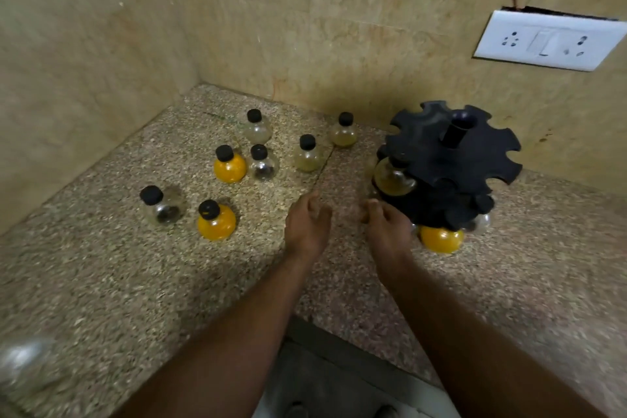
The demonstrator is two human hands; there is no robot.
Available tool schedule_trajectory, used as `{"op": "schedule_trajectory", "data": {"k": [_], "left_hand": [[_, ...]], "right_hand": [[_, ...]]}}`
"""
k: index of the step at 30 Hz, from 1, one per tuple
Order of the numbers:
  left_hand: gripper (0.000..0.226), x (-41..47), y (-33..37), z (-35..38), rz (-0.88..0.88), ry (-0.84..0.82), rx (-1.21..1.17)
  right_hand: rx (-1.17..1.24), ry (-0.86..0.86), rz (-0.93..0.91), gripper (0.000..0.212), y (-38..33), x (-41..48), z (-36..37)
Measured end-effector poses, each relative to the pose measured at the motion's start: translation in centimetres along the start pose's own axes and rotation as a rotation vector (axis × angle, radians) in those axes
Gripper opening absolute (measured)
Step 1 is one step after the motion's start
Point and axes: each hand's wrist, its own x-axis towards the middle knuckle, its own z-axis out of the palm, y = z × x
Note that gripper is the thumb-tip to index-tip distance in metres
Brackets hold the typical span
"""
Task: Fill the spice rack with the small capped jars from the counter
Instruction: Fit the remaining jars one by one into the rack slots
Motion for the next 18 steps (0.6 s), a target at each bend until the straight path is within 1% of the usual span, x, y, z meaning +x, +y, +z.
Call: {"op": "schedule_trajectory", "data": {"k": [3, 6, 9, 11, 12, 13, 16, 18], "left_hand": [[0.032, -0.7, -3.4, -2.2, -0.103, 0.073, -0.031], [0.034, -1.3, -6.5, -5.0, -0.171, 0.139, -0.046], [0.046, -1.6, -9.4, -8.0, -0.224, 0.269, -0.057], [0.043, -1.8, -10.1, -9.8, -0.239, 0.364, -0.033], [0.044, -1.6, -10.3, -10.4, -0.234, 0.407, -0.001], [0.051, -1.3, -10.8, -11.3, -0.22, 0.443, 0.024], [0.073, -0.4, -10.9, -13.3, -0.161, 0.498, 0.052], [0.075, 0.4, -10.9, -14.5, -0.108, 0.479, 0.091]], "right_hand": [[-0.202, -0.134, -0.032, 0.026, 1.6, -0.9, 2.4], [-0.373, -0.251, -0.104, 0.029, 2.6, -1.9, 5.3], [-0.567, -0.358, -0.122, 0.041, 3.2, -3.3, 8.9], [-0.71, -0.414, -0.137, 0.055, 3.9, -3.8, 11.0], [-0.774, -0.446, -0.144, 0.063, 4.1, -4.0, 11.9], [-0.842, -0.479, -0.141, 0.07, 4.4, -4.3, 13.1], [-1.018, -0.552, -0.123, 0.084, 4.8, -4.9, 15.0], [-1.086, -0.6, -0.11, 0.089, 5.4, -5.2, 16.0]]}}
